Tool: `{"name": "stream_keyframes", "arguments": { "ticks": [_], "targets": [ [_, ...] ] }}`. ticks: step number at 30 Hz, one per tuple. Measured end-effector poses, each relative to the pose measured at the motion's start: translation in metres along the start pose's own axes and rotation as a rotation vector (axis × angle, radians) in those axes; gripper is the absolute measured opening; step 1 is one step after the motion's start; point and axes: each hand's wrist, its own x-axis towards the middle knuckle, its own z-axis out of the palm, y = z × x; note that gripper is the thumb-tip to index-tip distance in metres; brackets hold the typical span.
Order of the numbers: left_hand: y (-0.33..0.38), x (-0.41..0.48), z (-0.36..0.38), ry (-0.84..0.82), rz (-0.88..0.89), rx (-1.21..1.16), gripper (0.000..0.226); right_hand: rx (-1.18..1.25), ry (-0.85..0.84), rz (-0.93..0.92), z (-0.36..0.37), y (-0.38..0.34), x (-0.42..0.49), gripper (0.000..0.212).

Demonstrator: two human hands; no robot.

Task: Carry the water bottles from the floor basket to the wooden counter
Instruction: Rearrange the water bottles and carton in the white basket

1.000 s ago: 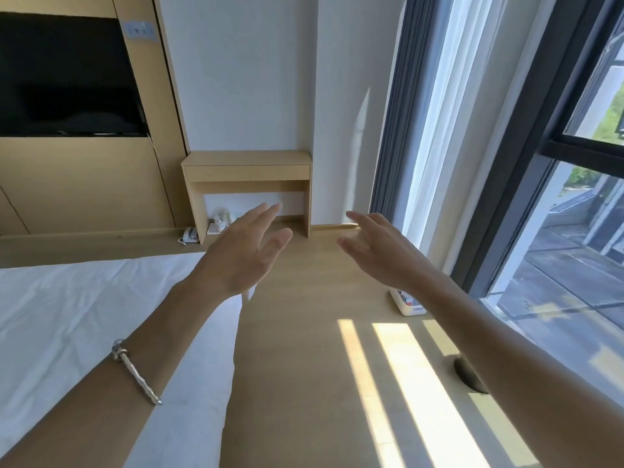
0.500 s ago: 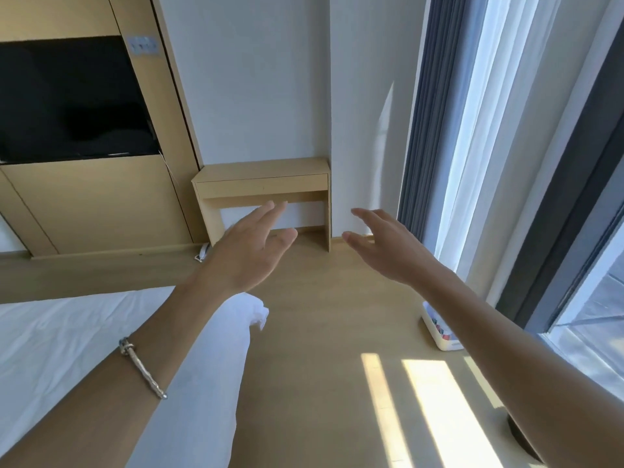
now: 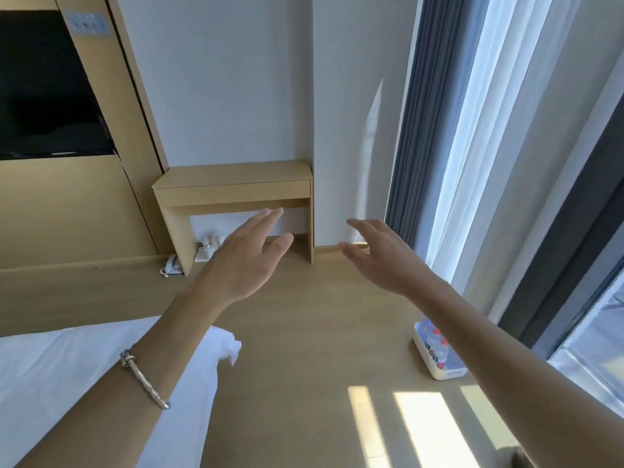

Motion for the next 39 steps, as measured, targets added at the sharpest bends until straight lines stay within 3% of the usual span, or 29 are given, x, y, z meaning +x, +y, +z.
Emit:
{"name": "stream_keyframes", "arguments": {
  "ticks": [9,17,24,31,39],
  "targets": [
    [-0.04,0.192,0.034,-0.096,0.088,-0.088,0.058,-0.019,0.056,0.163,0.01,0.064,0.149,0.056],
    [-0.031,0.325,0.108,-0.254,0.208,-0.067,0.058,-0.001,0.108,0.326,0.011,0.15,0.234,0.055],
    [-0.012,0.45,0.185,-0.311,0.296,-0.046,0.057,0.033,0.188,0.36,0.009,0.257,0.328,0.054],
    [0.015,0.588,0.246,-0.371,0.271,-0.03,0.056,0.075,0.21,0.425,-0.025,0.364,0.427,0.056],
    [0.04,0.709,0.34,-0.529,0.341,-0.068,0.056,0.098,0.207,0.609,-0.022,0.466,0.487,0.054]
  ]
}}
